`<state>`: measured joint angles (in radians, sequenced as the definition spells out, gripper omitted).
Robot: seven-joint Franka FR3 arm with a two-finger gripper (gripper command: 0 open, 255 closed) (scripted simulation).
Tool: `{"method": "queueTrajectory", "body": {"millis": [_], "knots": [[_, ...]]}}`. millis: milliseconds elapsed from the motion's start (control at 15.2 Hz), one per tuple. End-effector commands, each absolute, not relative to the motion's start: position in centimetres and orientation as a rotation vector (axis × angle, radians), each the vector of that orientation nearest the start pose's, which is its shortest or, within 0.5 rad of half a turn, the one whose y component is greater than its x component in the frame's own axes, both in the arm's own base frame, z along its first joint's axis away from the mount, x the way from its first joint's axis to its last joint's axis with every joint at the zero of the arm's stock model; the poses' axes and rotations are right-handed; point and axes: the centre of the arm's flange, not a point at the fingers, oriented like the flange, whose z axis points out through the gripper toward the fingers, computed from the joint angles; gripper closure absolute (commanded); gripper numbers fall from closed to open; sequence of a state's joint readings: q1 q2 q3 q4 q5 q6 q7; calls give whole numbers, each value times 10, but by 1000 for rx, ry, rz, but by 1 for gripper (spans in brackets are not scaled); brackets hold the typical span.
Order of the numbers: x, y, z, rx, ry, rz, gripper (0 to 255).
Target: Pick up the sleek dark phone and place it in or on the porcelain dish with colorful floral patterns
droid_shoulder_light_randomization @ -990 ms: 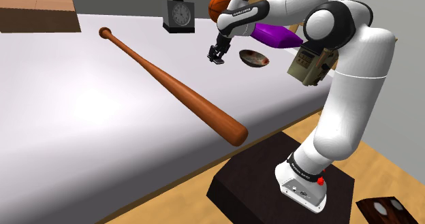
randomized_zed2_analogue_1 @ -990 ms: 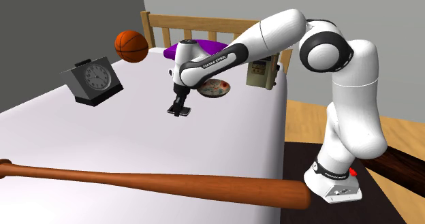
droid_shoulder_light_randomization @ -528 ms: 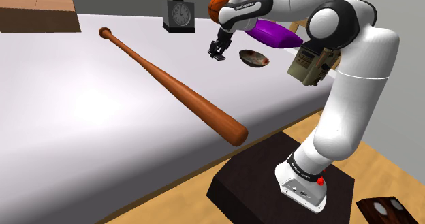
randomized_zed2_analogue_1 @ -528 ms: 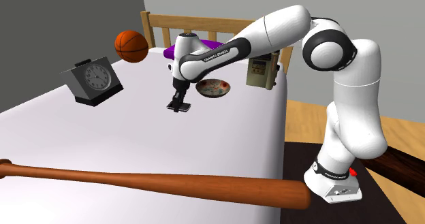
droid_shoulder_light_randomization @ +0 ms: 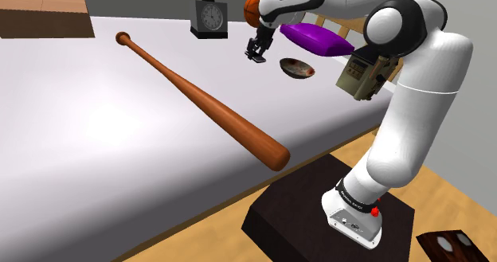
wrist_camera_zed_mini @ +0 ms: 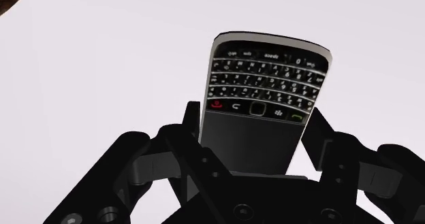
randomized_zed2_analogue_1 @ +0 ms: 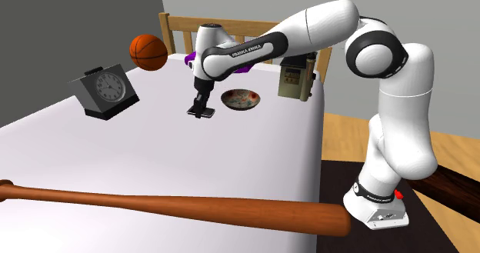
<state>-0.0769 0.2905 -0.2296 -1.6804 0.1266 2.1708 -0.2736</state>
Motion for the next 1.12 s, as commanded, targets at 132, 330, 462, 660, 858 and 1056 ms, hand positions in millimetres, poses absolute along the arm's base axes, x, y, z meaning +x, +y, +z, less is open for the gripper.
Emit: {"method": "queueTrajectory", "body": {"millis": [132, 330, 462, 660, 858, 1056], "knots": [[637, -181, 477, -3135, 122, -336, 255], [637, -181, 493, -3135, 122, -336, 255], [637, -181, 503, -3135, 122, -336, 255], [629, -191, 511, -3135, 122, -336, 255], [604, -222, 512, -3135, 122, -336, 255], [579, -253, 513, -3135, 122, -336, 255]]}}
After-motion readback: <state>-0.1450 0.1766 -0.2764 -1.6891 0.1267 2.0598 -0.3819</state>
